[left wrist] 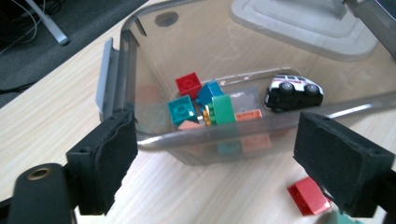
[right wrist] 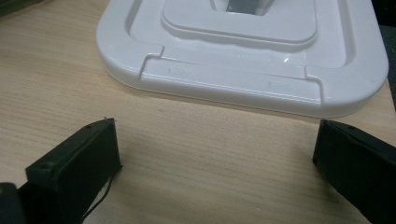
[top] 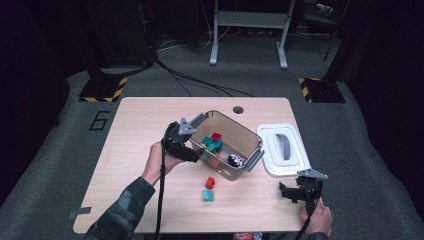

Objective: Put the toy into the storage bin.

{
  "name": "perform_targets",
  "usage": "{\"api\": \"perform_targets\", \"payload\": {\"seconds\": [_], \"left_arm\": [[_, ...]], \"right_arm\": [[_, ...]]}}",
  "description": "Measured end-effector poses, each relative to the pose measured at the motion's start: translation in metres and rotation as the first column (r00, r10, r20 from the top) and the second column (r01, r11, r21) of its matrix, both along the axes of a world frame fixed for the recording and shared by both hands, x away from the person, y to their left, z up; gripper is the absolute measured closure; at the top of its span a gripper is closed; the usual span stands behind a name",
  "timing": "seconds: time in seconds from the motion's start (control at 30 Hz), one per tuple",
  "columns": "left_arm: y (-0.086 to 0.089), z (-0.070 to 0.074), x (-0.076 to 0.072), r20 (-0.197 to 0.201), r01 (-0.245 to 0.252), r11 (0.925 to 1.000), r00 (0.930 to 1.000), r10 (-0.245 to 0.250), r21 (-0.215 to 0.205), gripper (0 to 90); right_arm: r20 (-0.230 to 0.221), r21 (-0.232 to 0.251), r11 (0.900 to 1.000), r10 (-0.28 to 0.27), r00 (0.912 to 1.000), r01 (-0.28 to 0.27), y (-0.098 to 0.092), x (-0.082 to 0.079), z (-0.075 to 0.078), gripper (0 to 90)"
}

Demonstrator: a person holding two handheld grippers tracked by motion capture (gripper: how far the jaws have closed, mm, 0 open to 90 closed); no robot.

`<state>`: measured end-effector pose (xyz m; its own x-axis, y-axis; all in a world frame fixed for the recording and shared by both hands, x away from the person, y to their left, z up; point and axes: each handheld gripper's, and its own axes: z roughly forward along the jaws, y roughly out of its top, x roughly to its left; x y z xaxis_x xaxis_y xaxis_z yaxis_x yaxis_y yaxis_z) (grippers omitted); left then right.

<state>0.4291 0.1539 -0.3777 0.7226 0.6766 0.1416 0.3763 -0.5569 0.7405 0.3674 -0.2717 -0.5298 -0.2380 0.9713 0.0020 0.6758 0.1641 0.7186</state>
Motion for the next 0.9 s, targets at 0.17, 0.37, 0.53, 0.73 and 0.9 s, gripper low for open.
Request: {"api": "perform_targets", "payload": {"seconds": [0.17,0.37,0.53,0.73,0.9], "left_arm": [[0.002,-0.010,-0.010,-0.018,-0.001,0.9999,0.9998,0.002,0.013,10.9],[0.003,-0.026,-0.017,-0.050,-0.001,0.9999,0.9988,0.001,0.013,8.2],[0.002,-0.041,-0.025,-0.076,0.006,0.9998,0.9971,-0.004,0.018,7.5],[-0.001,-0.060,-0.035,-0.104,0.032,0.9991,0.9942,-0.029,0.027,5.4],[-0.003,-0.075,-0.044,-0.131,0.070,0.9975,0.9891,-0.068,0.013,3.8]], "right_arm": [[0.000,0.000,1.000,0.000,1.0000,0.000,0.000,0.000,0.000,0.0],[0.000,0.000,1.000,0.000,1.0000,0.000,0.000,0.000,0.000,0.0],[0.000,0.000,1.000,0.000,1.0000,0.000,0.000,0.000,0.000,0.0],[0.000,0.000,1.000,0.000,1.0000,0.000,0.000,0.000,0.000,0.0],[0.000,0.000,1.000,0.000,1.0000,0.000,0.000,0.000,0.000,0.0]]}}
